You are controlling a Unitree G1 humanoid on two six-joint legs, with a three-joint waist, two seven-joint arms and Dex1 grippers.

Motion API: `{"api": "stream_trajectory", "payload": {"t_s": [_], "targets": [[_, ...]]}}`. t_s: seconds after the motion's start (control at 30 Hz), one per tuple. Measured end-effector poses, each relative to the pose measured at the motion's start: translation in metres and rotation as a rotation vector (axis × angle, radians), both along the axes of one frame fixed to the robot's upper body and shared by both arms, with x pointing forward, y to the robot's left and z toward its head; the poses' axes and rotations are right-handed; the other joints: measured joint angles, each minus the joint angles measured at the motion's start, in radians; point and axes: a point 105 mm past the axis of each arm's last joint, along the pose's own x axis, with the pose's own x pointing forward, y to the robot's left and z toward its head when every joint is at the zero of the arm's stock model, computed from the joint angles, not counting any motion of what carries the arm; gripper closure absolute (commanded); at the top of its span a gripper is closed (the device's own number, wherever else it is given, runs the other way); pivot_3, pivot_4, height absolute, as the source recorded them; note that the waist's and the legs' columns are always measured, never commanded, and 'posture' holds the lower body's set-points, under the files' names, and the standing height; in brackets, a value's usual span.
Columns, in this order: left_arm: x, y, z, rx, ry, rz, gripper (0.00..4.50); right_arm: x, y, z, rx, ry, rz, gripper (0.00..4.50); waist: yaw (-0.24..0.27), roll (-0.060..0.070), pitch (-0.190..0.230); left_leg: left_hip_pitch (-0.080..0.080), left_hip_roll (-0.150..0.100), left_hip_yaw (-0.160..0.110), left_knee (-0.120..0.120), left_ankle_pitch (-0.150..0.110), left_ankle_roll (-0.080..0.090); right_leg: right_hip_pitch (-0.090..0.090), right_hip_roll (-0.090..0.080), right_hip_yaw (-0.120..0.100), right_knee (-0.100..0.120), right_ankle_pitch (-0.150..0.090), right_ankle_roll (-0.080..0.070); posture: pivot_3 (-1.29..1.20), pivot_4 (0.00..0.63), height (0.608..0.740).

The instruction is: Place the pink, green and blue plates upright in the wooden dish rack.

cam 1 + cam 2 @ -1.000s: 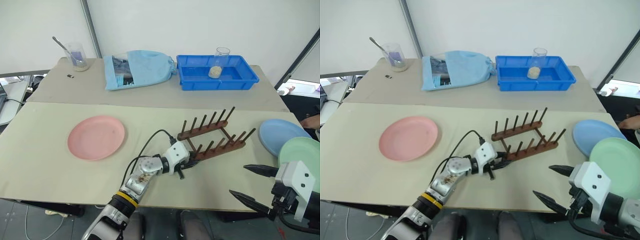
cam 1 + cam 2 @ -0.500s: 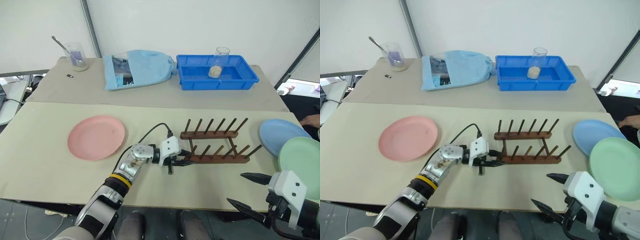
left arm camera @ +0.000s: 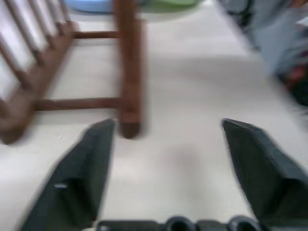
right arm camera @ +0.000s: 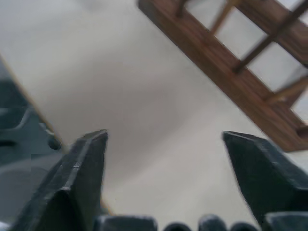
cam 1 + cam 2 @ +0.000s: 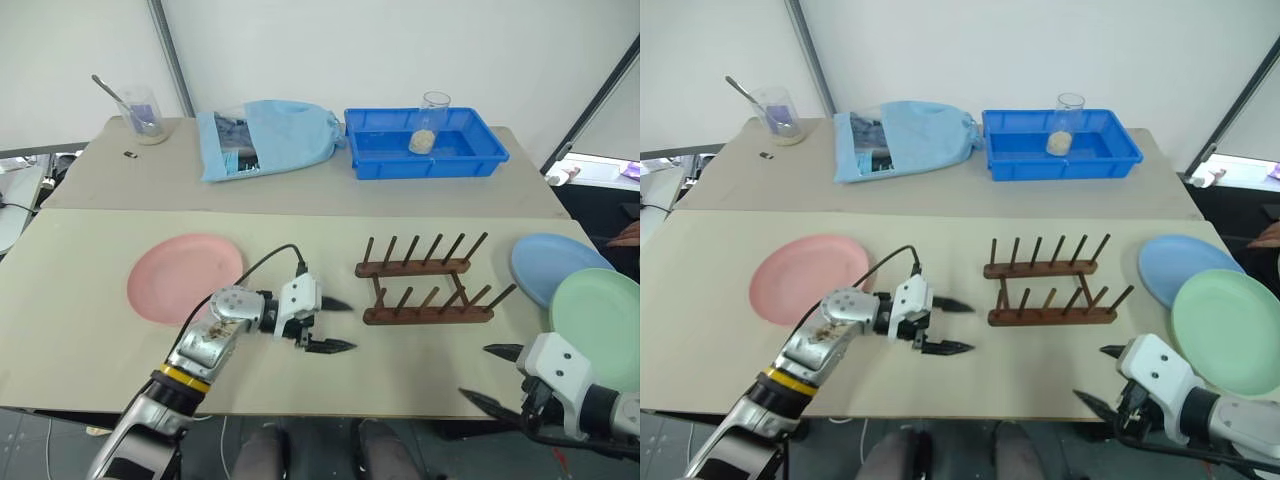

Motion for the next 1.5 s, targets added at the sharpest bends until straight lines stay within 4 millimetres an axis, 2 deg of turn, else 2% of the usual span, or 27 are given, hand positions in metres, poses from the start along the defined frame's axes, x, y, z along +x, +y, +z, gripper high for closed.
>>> {"api": "stream_trajectory", "payload": {"t_s": [0.07, 0.13, 0.2, 0.3, 0.4, 0.53, 0.67, 0.87, 1.1, 1.5], "targets": [[-0.005, -0.011, -0.004, 0.011, 0.023, 0.012, 3.56, 0.009, -0.002, -0.002, -0.027, -0.004, 0.009, 2.17, 0.003, 0.000, 0.000, 0.000, -0.001, 0.000, 0.001, 0.000, 0.000, 0.001, 0.000, 0.000, 0.000, 0.000, 0.000, 0.00, 0.150, 0.740], [-0.001, -0.021, -0.009, 0.024, -0.005, 0.067, 4.50, 0.016, -0.004, -0.007, -0.045, 0.007, 0.013, 2.89, 0.006, 0.000, 0.000, 0.000, -0.002, -0.001, 0.002, 0.000, 0.000, 0.001, 0.000, 0.000, -0.001, 0.000, 0.000, 0.00, 0.150, 0.740], [0.004, -0.029, -0.014, 0.040, -0.028, 0.115, 4.50, 0.020, -0.004, -0.014, -0.049, 0.022, 0.012, 3.60, 0.005, -0.001, 0.000, 0.000, -0.002, -0.001, 0.001, 0.000, 0.000, 0.001, 0.000, 0.000, 0.000, 0.000, 0.000, 0.00, 0.150, 0.740], [0.017, -0.037, -0.024, 0.064, -0.062, 0.229, 4.50, 0.038, -0.006, -0.024, -0.079, 0.014, 0.009, 4.49, -0.001, 0.000, 0.000, 0.000, -0.002, -0.001, 0.001, 0.000, 0.000, 0.001, 0.002, 0.001, 0.000, 0.000, 0.000, 0.00, 0.150, 0.740], [0.024, -0.051, -0.031, 0.065, -0.088, 0.300, 4.50, 0.056, -0.013, -0.029, -0.117, -0.010, -0.012, 4.49, -0.001, 0.000, 0.000, 0.000, -0.002, -0.001, 0.000, 0.000, 0.000, 0.001, 0.002, 0.001, 0.000, 0.000, 0.000, 0.00, 0.150, 0.740], [0.040, -0.064, -0.029, 0.050, -0.148, 0.383, 4.50, 0.077, -0.014, -0.029, -0.148, -0.067, -0.028, 4.49, 0.001, 0.000, 0.000, 0.000, -0.002, -0.002, 0.001, 0.000, 0.000, 0.002, 0.002, 0.001, 0.000, 0.001, 0.001, 0.00, 0.150, 0.740], [0.056, -0.066, -0.026, 0.043, -0.186, 0.466, 4.50, 0.091, -0.013, -0.031, -0.151, -0.109, -0.038, 4.49, -0.002, 0.000, 0.000, 0.000, -0.003, -0.002, 0.001, 0.000, 0.000, 0.002, 0.002, 0.002, 0.000, 0.001, 0.002, 0.00, 0.150, 0.740], [0.068, -0.068, -0.024, 0.040, -0.219, 0.518, 4.50, 0.107, -0.020, -0.028, -0.171, -0.148, -0.069, 4.49, -0.002, 0.000, 0.000, 0.000, -0.003, -0.001, 0.001, 0.000, 0.000, 0.002, 0.002, 0.002, 0.000, 0.001, 0.002, 0.00, 0.150, 0.740], [0.070, -0.069, -0.024, 0.033, -0.228, 0.526, 4.50, 0.120, -0.021, -0.027, -0.179, -0.171, -0.072, 4.49, -0.002, 0.000, 0.000, 0.000, -0.003, -0.001, 0.001, 0.000, 0.000, 0.002, 0.002, 0.002, 0.000, 0.003, 0.005, 0.00, 0.150, 0.740], [0.081, -0.072, -0.023, 0.044, -0.268, 0.529, 4.50, 0.126, -0.019, -0.028, -0.178, -0.196, -0.072, 4.49, -0.002, 0.000, 0.000, 0.001, -0.003, -0.001, 0.001, 0.000, 0.000, 0.002, 0.002, 0.003, 0.000, 0.003, 0.005, 0.00, 0.150, 0.740]]}}
